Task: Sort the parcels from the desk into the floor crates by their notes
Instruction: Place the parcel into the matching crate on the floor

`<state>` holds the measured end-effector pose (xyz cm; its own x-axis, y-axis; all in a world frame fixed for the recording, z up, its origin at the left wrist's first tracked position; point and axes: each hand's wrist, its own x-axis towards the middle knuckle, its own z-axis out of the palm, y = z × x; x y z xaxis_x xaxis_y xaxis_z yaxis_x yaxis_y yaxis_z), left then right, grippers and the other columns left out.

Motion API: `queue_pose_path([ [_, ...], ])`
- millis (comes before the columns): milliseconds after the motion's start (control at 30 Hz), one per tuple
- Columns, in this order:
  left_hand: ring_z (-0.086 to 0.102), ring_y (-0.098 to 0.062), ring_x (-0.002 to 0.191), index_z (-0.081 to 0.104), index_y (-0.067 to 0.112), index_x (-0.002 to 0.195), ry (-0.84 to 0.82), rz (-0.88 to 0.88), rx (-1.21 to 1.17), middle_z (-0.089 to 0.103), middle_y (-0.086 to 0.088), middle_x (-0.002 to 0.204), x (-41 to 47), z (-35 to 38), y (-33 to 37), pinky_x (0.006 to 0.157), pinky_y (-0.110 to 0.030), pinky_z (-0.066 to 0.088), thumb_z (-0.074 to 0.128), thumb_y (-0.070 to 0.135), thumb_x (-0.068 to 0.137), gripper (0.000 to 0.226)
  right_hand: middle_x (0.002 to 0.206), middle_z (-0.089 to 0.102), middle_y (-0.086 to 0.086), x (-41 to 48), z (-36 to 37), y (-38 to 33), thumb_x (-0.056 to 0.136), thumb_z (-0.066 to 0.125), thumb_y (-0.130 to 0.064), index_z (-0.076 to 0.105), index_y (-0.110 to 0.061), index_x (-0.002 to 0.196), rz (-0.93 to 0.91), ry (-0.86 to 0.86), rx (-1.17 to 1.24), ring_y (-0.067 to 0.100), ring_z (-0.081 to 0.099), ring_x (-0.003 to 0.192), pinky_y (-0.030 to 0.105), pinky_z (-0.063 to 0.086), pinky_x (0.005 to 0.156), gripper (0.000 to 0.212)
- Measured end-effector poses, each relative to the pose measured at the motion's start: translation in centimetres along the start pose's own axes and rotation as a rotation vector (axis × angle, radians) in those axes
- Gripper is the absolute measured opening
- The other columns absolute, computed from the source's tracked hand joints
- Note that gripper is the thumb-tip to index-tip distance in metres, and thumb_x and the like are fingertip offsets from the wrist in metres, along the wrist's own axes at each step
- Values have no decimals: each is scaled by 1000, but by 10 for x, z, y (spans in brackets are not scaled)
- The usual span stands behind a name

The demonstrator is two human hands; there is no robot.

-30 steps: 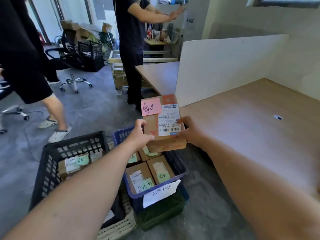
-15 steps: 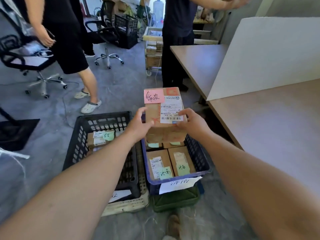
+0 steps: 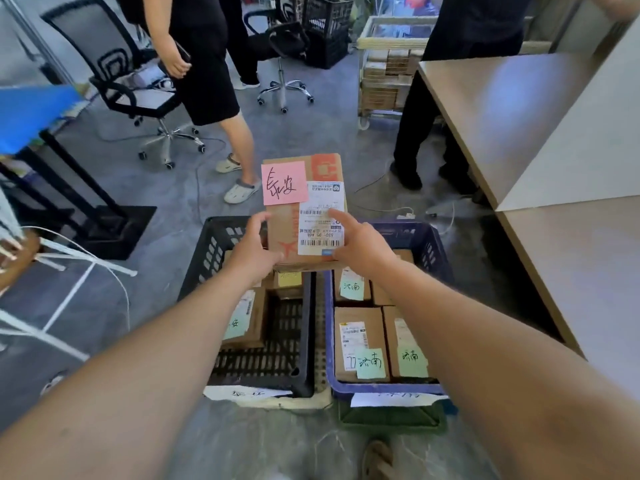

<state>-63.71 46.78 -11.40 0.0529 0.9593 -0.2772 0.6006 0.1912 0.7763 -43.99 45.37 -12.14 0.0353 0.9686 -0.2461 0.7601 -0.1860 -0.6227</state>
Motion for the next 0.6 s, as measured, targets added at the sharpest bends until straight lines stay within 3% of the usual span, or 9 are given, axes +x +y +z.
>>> queue_pose_path([
  [100,63,-20,97,29,39,138,23,-38,-10,56,-4,128,10,-12,-25,69,-30,54,64,2,87,72,129,52,13,19,22,-13,90,59,-13,19,-44,148,-22,-66,-25,25,66,83,42,59,70,77],
  [167,64,-20,93,29,38,139,34,-64,0,58,-2,126,16,-24,-42,62,-28,51,63,2,88,71,129,54,11,31,39,-26,89,58,-11,19,-43,149,-28,-102,-32,25,65,86,43,59,71,78],
  [267,67,-28,93,28,42,138,34,-92,8,62,-3,117,32,-41,-66,77,-46,55,62,4,88,72,126,57,9,47,62,-44,90,57,-10,18,-41,150,-21,-116,-55,24,65,87,42,59,72,78],
  [433,67,-32,95,27,45,136,-91,-109,71,62,-2,116,59,-65,-108,81,-47,55,63,8,88,71,120,56,10,61,112,-59,92,57,-11,17,-44,149,91,-122,-36,23,62,76,31,51,55,77],
  [600,67,-28,93,26,43,137,-186,-160,83,60,-1,115,72,-84,-163,81,-51,56,61,5,89,70,127,53,9,67,176,-69,92,55,-11,18,-45,149,174,-167,22,25,63,86,34,53,61,75],
])
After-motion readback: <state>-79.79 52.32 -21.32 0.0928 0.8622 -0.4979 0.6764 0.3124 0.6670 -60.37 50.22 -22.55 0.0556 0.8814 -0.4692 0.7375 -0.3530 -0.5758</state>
